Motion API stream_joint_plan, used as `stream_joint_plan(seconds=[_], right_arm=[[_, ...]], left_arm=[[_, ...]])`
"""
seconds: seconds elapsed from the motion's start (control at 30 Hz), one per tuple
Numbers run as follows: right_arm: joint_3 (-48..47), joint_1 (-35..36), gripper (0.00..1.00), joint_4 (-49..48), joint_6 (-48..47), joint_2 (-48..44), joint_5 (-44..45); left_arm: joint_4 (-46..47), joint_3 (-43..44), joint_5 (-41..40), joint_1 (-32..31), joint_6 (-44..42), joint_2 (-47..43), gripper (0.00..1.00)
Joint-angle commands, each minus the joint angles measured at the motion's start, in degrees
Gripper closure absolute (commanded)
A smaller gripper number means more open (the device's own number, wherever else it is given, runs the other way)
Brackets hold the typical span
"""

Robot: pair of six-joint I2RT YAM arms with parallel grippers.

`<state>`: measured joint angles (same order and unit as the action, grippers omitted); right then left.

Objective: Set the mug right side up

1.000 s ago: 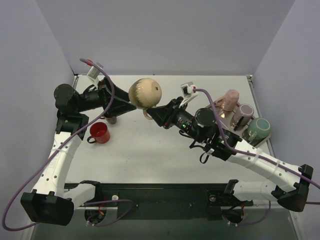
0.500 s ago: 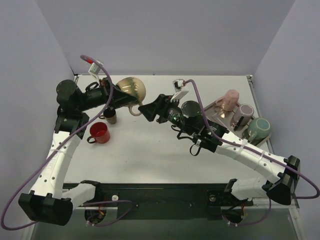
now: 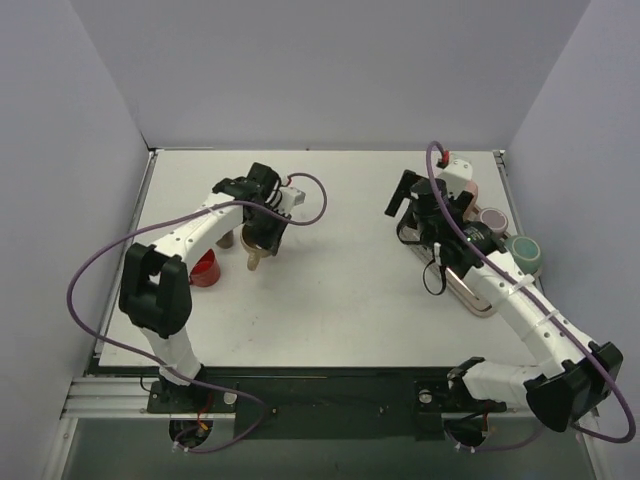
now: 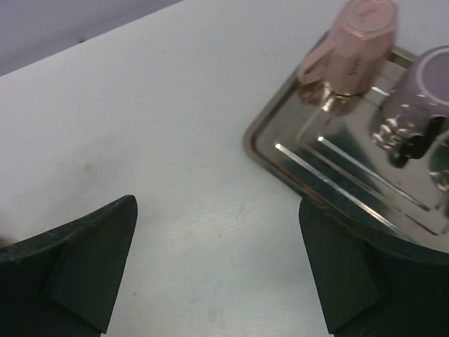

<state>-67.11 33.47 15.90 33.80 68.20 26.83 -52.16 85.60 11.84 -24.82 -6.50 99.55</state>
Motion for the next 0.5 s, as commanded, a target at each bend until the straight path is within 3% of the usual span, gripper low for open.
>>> stream_joint_plan(seconds=[0.0, 0.2, 0.33, 0.47], right_arm=[[-1.00, -9.98, 0.08, 5.11, -3.83, 3.76, 4.46], [-4.95, -18.78, 0.09, 3.09, -2.78, 14.04, 7.71], [-9.00, -22.48, 0.16, 7.46, -4.00, 19.15, 8.06], [-4.00, -25.38, 0.17, 7.74, -8.92, 16.35, 2.55]], left_arm=[[0.31, 5.35, -11.30, -0.49, -7.91, 3.00, 1.00], [2.33, 6.94, -15.26, -0.15, -8.79, 10.13, 1.00], [3.29, 7.04, -12.72, 1.17, -8.97, 12.60, 1.00], [3.30, 8.43, -6.32, 3.63, -9.84, 14.53, 1.00]])
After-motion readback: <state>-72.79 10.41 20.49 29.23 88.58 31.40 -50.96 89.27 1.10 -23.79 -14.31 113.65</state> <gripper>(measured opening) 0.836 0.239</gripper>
